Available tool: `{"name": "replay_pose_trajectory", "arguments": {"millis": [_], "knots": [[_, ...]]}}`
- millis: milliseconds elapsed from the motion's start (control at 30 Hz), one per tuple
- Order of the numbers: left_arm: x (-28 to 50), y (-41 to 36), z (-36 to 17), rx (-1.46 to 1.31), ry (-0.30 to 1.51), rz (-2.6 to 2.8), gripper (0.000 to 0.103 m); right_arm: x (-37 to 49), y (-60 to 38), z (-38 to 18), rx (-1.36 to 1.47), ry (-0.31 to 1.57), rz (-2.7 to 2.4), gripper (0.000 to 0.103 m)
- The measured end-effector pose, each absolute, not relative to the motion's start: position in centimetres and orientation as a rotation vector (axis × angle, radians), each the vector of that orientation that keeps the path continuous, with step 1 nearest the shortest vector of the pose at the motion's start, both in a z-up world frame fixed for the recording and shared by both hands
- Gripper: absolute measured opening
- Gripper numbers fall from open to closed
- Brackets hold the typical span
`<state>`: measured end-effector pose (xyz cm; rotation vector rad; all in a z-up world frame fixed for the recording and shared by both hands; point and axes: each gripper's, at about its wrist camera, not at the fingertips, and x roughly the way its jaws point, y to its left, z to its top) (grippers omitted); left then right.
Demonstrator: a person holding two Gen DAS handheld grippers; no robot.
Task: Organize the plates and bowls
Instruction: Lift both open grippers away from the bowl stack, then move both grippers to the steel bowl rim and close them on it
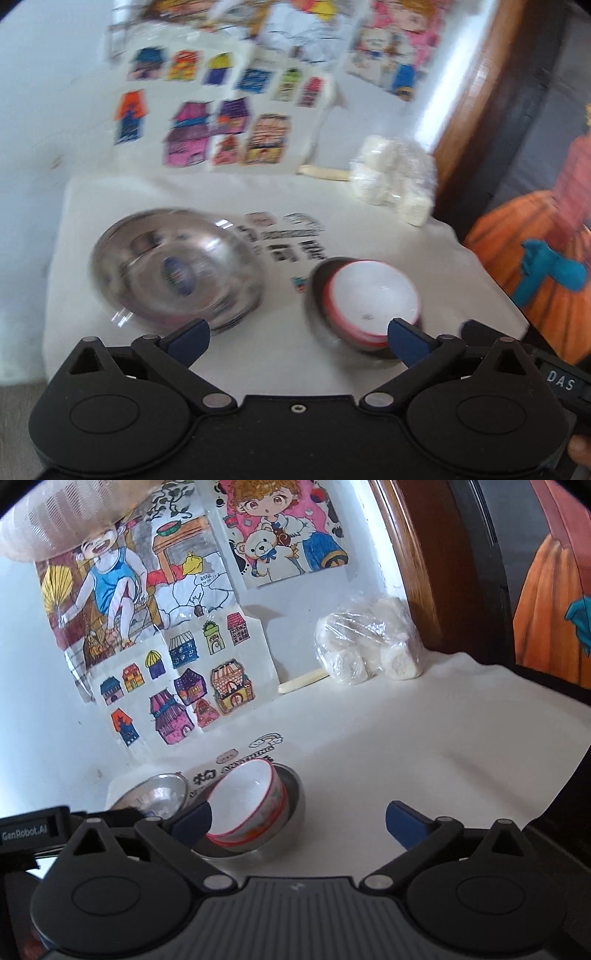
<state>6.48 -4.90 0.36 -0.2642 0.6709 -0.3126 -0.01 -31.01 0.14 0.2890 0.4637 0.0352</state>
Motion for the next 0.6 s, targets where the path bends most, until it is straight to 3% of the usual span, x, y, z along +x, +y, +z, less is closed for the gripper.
{"name": "replay_pose_trajectory", "arguments": {"millis": [133, 600], "knots": [[5.7, -3.7, -1.1, -0.413, 0.687, -0.166, 0.102, 0.5, -31.5, 0.2, 0.219, 0.479, -0.002, 0.103], [9.9, -5.5, -2.4, -0.452, 0.852, -0.16, 0.101, 5.2, -33.8, -0.2, 0.065, 0.64, 0.041, 0.103]]}}
